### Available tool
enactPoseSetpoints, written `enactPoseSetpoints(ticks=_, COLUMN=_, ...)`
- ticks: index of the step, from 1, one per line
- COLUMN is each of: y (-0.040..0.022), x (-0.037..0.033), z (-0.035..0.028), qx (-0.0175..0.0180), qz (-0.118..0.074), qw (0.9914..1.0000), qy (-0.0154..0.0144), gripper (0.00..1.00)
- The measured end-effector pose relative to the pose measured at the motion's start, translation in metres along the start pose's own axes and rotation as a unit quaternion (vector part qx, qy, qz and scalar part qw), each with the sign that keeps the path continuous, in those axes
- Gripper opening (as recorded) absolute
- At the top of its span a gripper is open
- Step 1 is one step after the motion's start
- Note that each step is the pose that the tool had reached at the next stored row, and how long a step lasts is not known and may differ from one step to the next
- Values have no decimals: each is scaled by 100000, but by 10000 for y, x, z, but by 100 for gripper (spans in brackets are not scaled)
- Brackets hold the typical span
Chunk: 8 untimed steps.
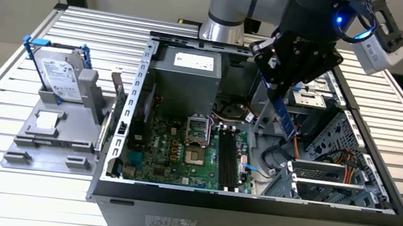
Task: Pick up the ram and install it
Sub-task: 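Insert the ram into the slot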
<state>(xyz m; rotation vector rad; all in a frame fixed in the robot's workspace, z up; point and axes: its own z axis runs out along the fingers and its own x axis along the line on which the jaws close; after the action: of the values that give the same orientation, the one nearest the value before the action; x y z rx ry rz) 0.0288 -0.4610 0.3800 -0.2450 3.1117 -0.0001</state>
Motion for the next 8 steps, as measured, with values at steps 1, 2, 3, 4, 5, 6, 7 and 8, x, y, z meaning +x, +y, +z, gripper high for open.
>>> enactPoseSetpoints(ticks=1, y=0, x=0, z=3, qx=43, qz=41, qw=100000, qy=7, gripper=0)
enactPoseSetpoints(ticks=2, y=0, x=1, z=7, qx=84, qz=89, qw=100000, qy=14, gripper=0)
enactPoseSetpoints(ticks=3, y=0, x=1, z=10, qx=139, qz=125, qw=100000, qy=21, gripper=0)
enactPoseSetpoints(ticks=4, y=0, x=1, z=13, qx=195, qz=163, qw=100000, qy=32, gripper=0)
enactPoseSetpoints(ticks=5, y=0, x=2, z=17, qx=236, qz=203, qw=100000, qy=38, gripper=0)
enactPoseSetpoints(ticks=6, y=0, x=2, z=20, qx=285, qz=243, qw=99999, qy=46, gripper=0)
enactPoseSetpoints(ticks=7, y=0, x=3, z=24, qx=327, qz=286, qw=99999, qy=53, gripper=0)
enactPoseSetpoints(ticks=8, y=0, x=3, z=27, qx=354, qz=328, qw=99999, qy=57, gripper=0)
